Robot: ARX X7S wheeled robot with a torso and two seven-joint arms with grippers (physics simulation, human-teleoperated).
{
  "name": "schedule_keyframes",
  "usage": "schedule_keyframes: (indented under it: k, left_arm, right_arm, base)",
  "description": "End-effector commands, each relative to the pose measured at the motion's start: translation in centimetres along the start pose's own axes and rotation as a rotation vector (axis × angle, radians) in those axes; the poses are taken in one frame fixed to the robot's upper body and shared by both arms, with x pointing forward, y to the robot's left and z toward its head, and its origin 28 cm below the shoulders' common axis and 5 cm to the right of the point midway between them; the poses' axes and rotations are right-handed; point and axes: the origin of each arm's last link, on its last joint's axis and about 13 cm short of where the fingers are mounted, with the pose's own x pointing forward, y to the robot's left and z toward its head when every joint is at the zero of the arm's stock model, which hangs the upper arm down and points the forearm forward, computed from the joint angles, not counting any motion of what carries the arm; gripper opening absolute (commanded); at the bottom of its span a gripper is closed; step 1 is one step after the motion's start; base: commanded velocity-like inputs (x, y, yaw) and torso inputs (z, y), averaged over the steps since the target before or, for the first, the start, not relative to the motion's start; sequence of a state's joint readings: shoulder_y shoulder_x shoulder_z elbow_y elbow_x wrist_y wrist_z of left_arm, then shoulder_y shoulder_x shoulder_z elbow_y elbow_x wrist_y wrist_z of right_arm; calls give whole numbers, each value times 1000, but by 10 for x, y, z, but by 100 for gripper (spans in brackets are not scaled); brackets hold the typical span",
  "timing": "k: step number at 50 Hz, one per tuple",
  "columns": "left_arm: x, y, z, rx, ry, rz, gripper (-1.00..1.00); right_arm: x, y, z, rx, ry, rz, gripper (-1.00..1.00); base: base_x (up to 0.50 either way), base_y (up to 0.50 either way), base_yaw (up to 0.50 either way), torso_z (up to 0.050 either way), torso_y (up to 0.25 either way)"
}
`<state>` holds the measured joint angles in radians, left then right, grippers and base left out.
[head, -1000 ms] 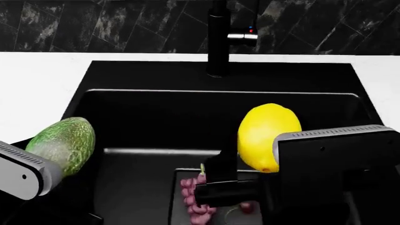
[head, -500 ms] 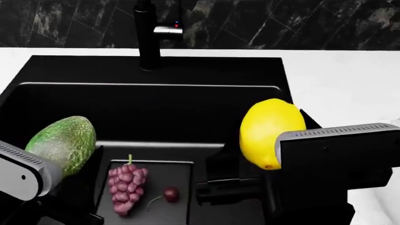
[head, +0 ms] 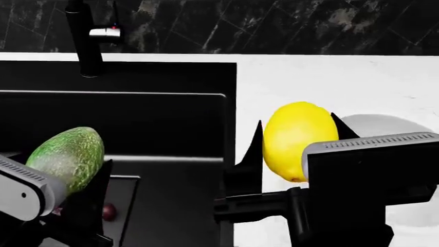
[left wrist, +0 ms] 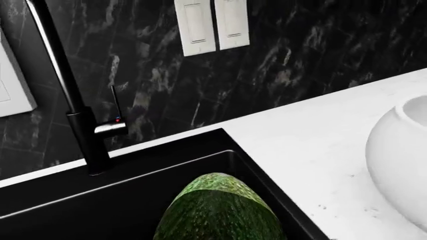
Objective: There is a mixed pile of frozen fruits and vegetables on the counter. Locate all the frozen vegetables and place the items in a bowl on the counter. Take all the frozen fruits and defrost them in a running sink.
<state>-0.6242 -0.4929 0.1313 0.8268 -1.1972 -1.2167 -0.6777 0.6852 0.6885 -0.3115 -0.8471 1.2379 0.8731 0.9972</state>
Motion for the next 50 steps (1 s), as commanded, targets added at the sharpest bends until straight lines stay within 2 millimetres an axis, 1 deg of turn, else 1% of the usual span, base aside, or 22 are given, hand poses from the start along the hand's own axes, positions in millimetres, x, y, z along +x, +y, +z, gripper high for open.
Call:
schedule_keyframes:
  k: [1, 10, 22, 27, 31, 33, 34, 36, 37, 38, 40, 41, 42, 43, 45, 47, 50]
  left_arm:
    - [0, 1, 1, -10, -6, 14, -100]
    - [4, -1, 0, -8, -4, 12, -100]
    - [2, 0, 1, -9, -5, 10, -100]
    - [0, 2, 3, -6, -12, 24, -100]
    - [-5, 5, 6, -1, -19, 37, -100]
    - [-13, 8, 8, 0, -26, 54, -100]
    - [-10, 10, 11, 11, -29, 77, -100]
    - [-12, 12, 12, 8, -33, 87, -100]
    - [-12, 12, 13, 7, -35, 92, -100]
    - [-11, 12, 13, 7, -36, 93, -100]
    - [-19, 14, 14, 7, -38, 93, -100]
    - [-18, 14, 14, 6, -37, 92, -100]
    - [-15, 13, 13, 7, -35, 92, -100]
    - [-14, 13, 13, 8, -34, 91, -100]
    - [-12, 12, 14, 8, -35, 94, -100]
    - [-14, 12, 14, 9, -34, 92, -100]
    - [-11, 11, 14, 10, -34, 91, -100]
  right_arm:
    - [-1, -1, 0, -17, -6, -2, -100]
    - [0, 0, 1, -13, -7, 3, -100]
    - [-2, 3, 2, -1, -8, 24, -100]
    - [-5, 3, 6, 24, -15, 41, -100]
    - [-5, 4, 6, 27, -17, 46, -100]
    - [-4, 5, 6, 20, -16, 50, -100]
    - [-3, 5, 8, 16, -15, 53, -100]
    - [-1, 4, 15, 58, -19, 80, -100]
    - [1, 3, 18, 25, -9, 91, -100]
    - [4, 2, 23, 26, -15, 99, -100]
    - [7, -3, 40, 25, -22, 152, -100]
    - [8, -4, 43, 11, -15, 158, -100]
    - [9, -7, 50, 44, -2, 199, -100]
    - [9, -9, 54, 30, 16, 219, -100]
    - [9, -10, 55, 45, 80, 266, -100]
    - [15, -11, 51, 46, 136, 305, -100]
    - [20, -9, 49, 51, 179, 346, -100]
  base:
    - [70, -500, 0, 0, 0]
    - [85, -500, 0, 0, 0]
    - [85, -500, 0, 0, 0]
    - [87, -500, 0, 0, 0]
    - [87, -428, 0, 0, 3]
    - [0, 0, 0, 0, 0]
    - [0, 0, 0, 0, 0]
    - [0, 0, 0, 0, 0]
    - [0, 0, 0, 0, 0]
    - [0, 0, 0, 0, 0]
    - [0, 0, 0, 0, 0]
    - [0, 0, 0, 0, 0]
    - [0, 0, 0, 0, 0]
    - [0, 0, 0, 0, 0]
    - [0, 0, 0, 0, 0]
    - [0, 0, 0, 0, 0]
    - [0, 0, 0, 0, 0]
